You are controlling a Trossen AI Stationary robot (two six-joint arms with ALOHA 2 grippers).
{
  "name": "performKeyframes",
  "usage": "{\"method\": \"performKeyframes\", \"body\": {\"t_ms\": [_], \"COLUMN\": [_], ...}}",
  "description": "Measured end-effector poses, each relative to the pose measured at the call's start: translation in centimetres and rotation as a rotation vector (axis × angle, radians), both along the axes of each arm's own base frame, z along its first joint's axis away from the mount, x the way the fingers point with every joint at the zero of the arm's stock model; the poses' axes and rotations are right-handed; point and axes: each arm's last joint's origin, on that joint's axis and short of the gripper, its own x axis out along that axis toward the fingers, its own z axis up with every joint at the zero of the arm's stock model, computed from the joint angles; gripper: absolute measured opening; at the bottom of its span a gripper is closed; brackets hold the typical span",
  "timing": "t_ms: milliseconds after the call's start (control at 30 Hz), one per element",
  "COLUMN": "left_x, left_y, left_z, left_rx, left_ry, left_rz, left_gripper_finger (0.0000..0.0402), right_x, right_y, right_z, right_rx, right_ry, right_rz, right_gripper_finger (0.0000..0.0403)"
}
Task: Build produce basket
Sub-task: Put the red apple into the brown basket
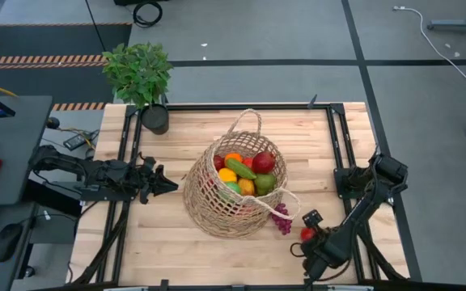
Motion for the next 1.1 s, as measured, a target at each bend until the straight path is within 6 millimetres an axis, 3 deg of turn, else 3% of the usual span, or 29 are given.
{"method": "performKeyframes", "body": {"t_ms": [567,1100], "left_x": [0.0,0.0], "left_y": [0.0,0.0], "left_z": [0.0,0.0], "left_rx": [0.001,0.000], "left_ry": [0.000,0.000], "left_rz": [0.000,0.001], "left_gripper_finger": [0.0059,0.0058], "right_x": [1.6,0.7], "right_y": [-1.4,-2.4], "right_z": [2.2,-1.7], "right_rx": [0.123,0.158], "right_ry": [-0.095,-0.086], "right_rz": [-0.020,-0.019], "right_gripper_finger": [0.0387,0.0388]}}
